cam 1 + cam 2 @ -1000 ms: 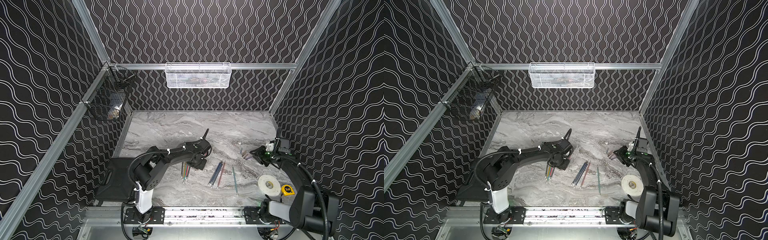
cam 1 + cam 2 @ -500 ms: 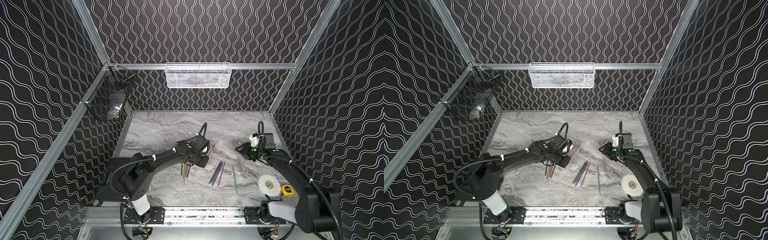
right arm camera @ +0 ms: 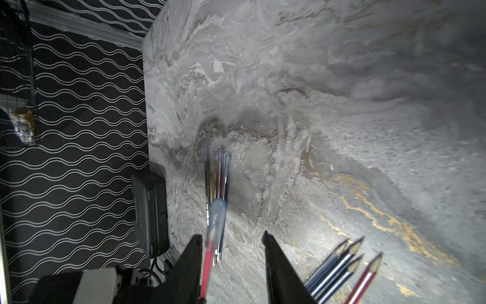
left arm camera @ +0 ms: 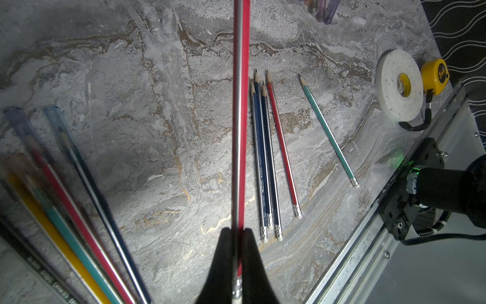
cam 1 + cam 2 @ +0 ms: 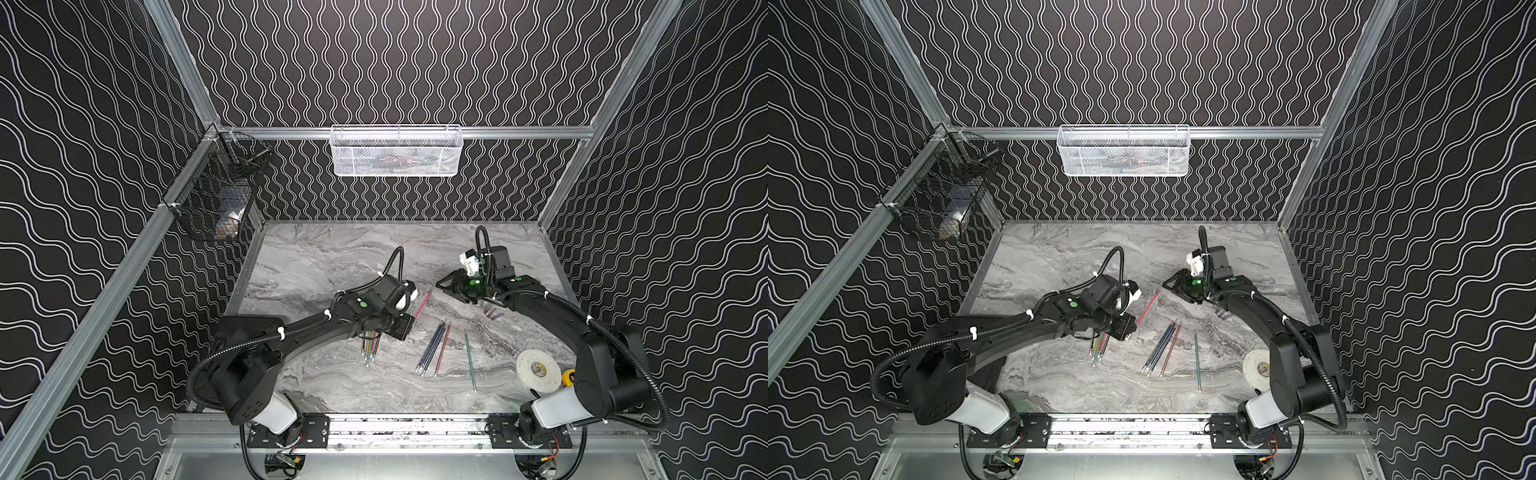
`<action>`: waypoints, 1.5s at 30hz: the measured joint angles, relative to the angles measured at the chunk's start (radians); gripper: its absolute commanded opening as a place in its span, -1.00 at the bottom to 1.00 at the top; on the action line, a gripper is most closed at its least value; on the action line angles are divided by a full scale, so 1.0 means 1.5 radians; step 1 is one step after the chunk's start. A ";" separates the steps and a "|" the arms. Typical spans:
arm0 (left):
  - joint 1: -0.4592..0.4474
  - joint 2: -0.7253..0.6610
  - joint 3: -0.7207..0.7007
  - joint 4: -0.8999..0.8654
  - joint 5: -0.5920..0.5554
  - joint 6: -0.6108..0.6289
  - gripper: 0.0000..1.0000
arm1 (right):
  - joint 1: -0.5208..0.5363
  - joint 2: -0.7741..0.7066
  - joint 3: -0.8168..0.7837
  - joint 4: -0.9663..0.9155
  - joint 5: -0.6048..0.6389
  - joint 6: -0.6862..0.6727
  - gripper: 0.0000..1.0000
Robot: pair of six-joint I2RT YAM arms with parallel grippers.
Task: Remove the protective cover of the pencils
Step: Remove the protective sleeve from the pencil.
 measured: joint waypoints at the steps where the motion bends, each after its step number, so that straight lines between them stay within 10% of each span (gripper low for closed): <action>1: 0.000 -0.001 -0.004 0.002 0.003 -0.002 -1.00 | 0.004 0.000 0.000 0.003 0.000 0.003 -0.19; 12: -0.003 -0.030 -0.026 0.026 0.023 -0.008 -1.00 | 0.036 0.038 0.027 0.012 0.006 0.030 -0.41; 16: -0.009 -0.032 -0.028 0.025 0.025 -0.015 -1.00 | 0.041 0.038 0.029 0.017 0.008 0.035 -1.00; 22: -0.012 -0.032 -0.028 0.024 0.027 -0.016 -0.53 | 0.041 0.031 0.024 0.024 0.001 0.053 -1.00; 45: -0.016 0.005 -0.002 0.014 0.027 -0.012 -0.58 | 0.041 0.015 0.021 0.024 -0.002 0.055 -1.00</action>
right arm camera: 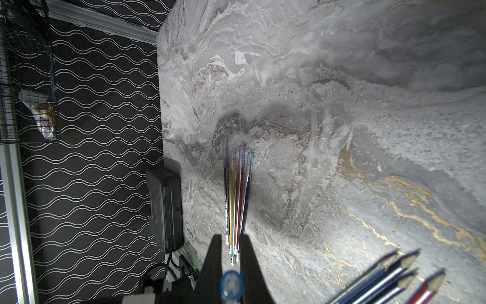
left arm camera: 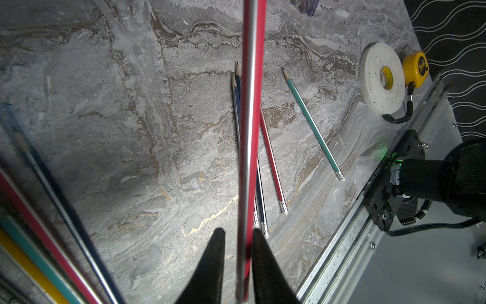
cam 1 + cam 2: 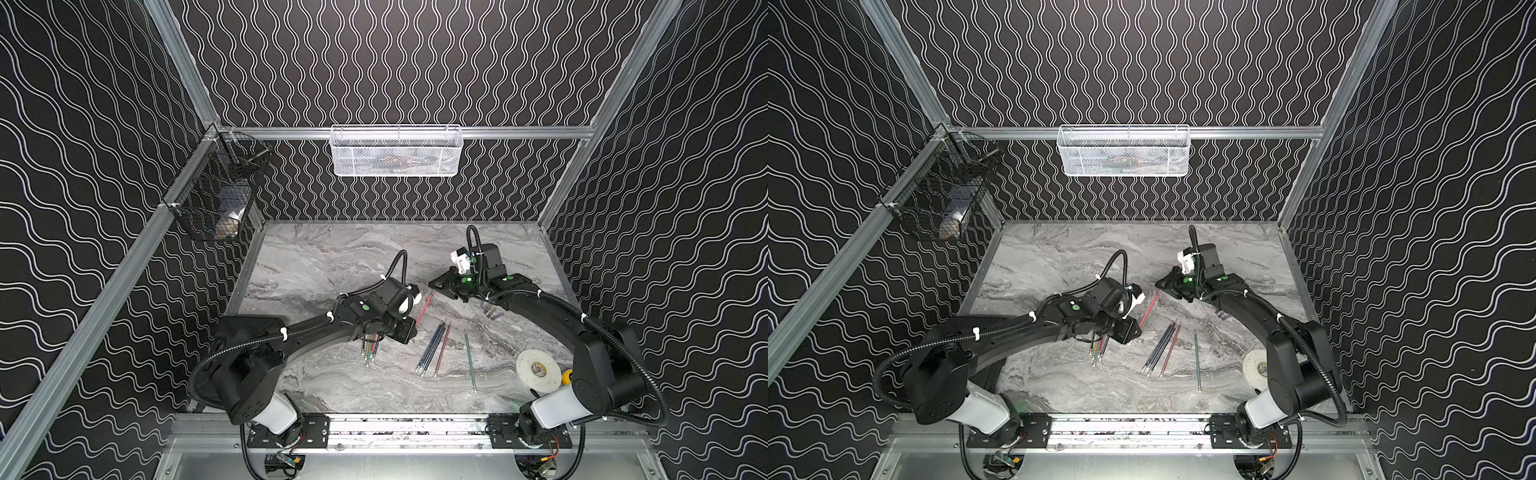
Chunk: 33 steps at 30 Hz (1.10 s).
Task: Remove the protective cover of the pencils
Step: Remove the protective sleeve from the pencil.
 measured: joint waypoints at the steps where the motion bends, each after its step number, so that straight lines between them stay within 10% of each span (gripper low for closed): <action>1: 0.000 0.000 0.002 -0.001 0.000 0.000 -0.65 | 0.000 0.000 0.000 0.000 0.000 0.000 -1.00; 4: 0.000 0.003 0.007 -0.001 0.004 0.003 -1.00 | 0.000 0.002 0.000 0.001 0.000 0.000 -1.00; 33: -0.040 -0.013 -0.039 0.019 0.012 0.010 -1.00 | -0.108 0.094 0.123 -0.036 0.012 -0.020 -1.00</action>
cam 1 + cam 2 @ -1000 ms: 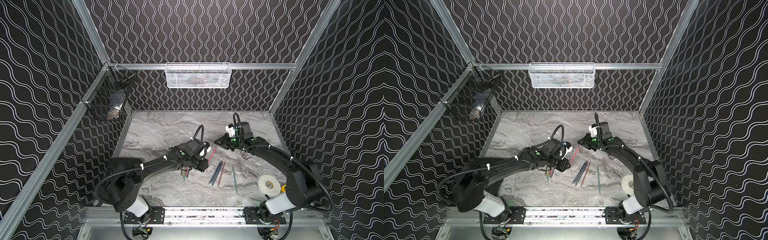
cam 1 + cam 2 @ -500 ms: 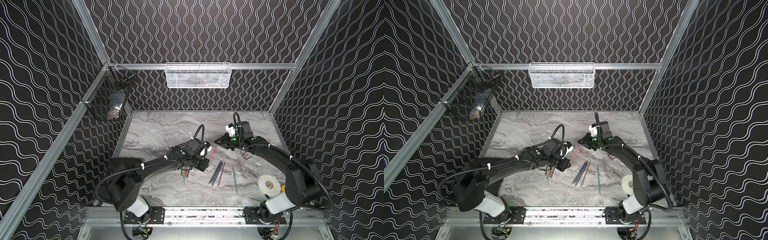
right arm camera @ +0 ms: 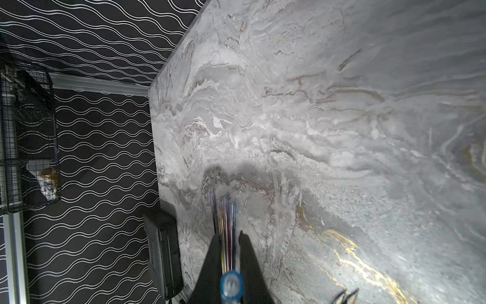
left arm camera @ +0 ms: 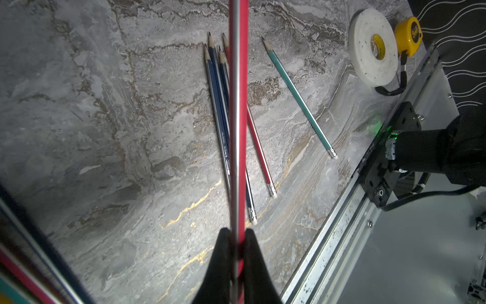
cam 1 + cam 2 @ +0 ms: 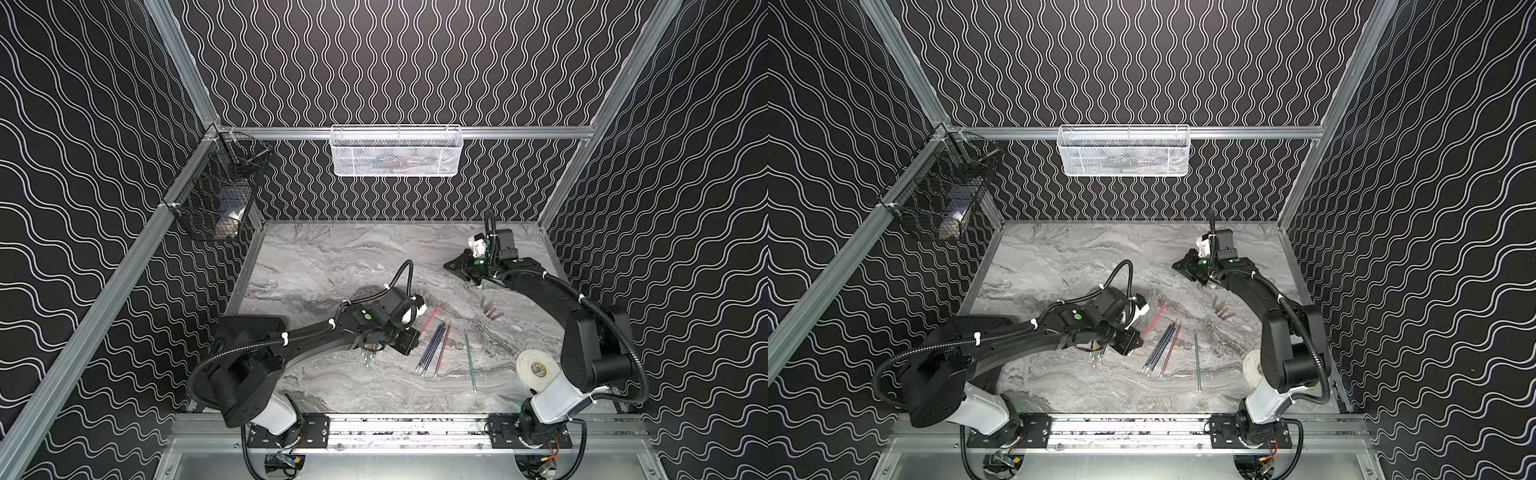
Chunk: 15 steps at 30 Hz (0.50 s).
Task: Remove the protective cover of the pencils
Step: Remove the protective sleeve from the pencil, then place the protective sleeve at the center of the board.
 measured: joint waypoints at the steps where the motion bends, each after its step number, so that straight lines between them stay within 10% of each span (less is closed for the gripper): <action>1: -0.002 0.000 0.000 -0.004 0.000 0.000 -1.00 | -0.002 0.004 0.010 -0.003 0.005 -0.004 -1.00; 15: -0.003 0.072 0.026 -0.026 -0.048 0.000 -1.00 | -0.168 -0.177 -0.173 -0.057 0.016 -0.017 -1.00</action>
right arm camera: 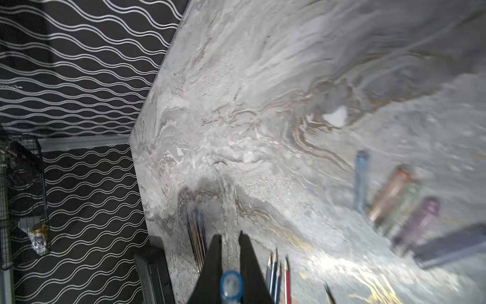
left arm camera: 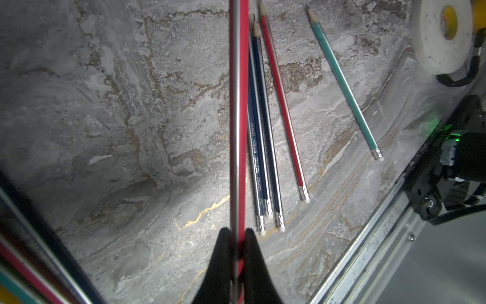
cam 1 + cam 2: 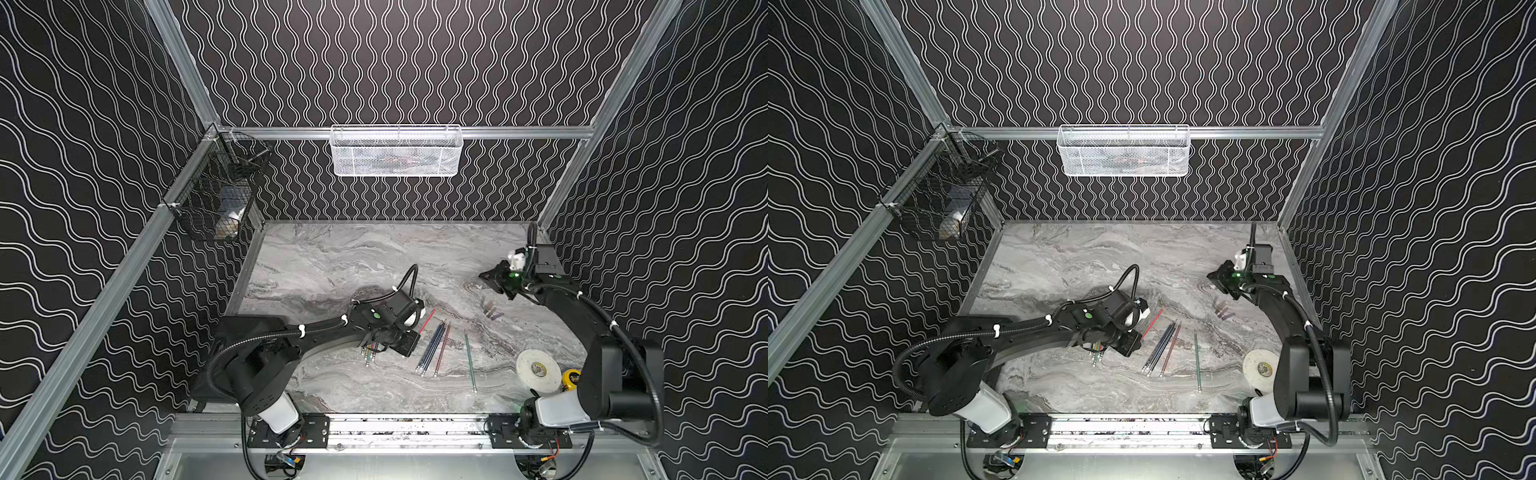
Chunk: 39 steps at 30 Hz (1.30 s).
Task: Remove the protective cover of the pencils
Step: Place the protective sleeve at the center of the board, then place the pencil at the center of the board.
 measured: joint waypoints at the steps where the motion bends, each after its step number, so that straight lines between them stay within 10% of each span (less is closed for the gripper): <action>1: 0.000 0.006 0.003 -0.001 -0.004 0.000 -1.00 | -0.010 -0.025 -0.020 -0.007 0.001 -0.003 -1.00; 8: 0.000 0.041 0.014 -0.013 -0.022 0.000 -1.00 | -0.077 -0.148 -0.142 -0.046 0.070 -0.005 -1.00; 39: -0.001 0.090 -0.008 0.018 0.014 -0.021 -1.00 | -0.154 0.057 -0.196 0.034 0.047 -0.008 -0.95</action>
